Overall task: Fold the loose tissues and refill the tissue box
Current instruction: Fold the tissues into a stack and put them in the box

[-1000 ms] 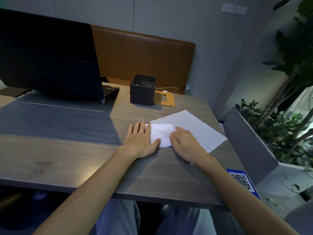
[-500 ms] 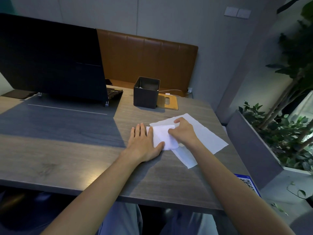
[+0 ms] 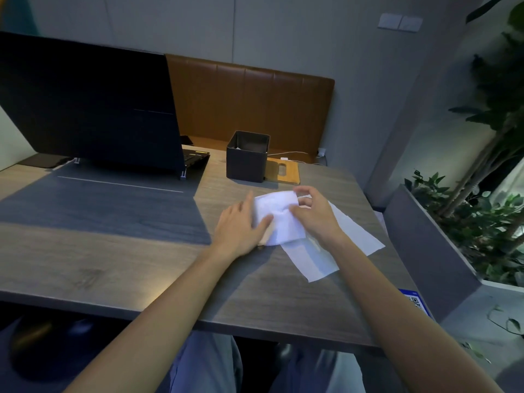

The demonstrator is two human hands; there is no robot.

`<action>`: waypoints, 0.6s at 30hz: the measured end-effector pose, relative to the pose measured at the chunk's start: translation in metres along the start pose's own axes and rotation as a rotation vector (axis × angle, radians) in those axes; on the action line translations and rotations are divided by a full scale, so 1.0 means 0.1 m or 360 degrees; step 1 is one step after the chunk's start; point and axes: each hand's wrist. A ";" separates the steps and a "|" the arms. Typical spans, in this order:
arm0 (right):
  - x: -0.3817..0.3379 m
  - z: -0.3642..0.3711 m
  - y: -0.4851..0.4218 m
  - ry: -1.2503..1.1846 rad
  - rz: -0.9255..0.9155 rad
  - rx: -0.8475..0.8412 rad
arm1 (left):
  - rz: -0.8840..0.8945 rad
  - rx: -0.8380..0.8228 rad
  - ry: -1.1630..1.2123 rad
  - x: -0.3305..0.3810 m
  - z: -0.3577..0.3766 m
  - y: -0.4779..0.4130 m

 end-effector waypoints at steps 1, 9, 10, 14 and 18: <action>-0.04 -0.03 0.01 -0.0063 -0.0024 -0.0023 | -0.0095 0.0039 0.0282 0.00 -0.04 -0.04; -0.28 -0.09 -0.02 -0.0397 -0.0209 -0.0039 | -0.0759 -0.0397 0.1924 0.12 -0.32 -0.12; -0.29 -0.08 -0.04 -0.0368 -0.0186 -0.0037 | -0.0791 -0.0364 0.1905 0.15 -0.35 -0.14; -0.24 0.00 -0.22 -0.0142 -0.0065 -0.0089 | -0.0851 -0.0193 0.1708 0.13 -0.46 -0.30; -0.35 0.16 -0.60 0.0011 -0.0055 -0.0064 | -0.0635 0.0056 0.1332 -0.01 -0.62 -0.67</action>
Point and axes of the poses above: each hand's wrist, its own y-axis away from the middle knuckle, its own z-axis out of the palm, x = y × z, and after that the axes turned 11 degrees about -y, right-handed
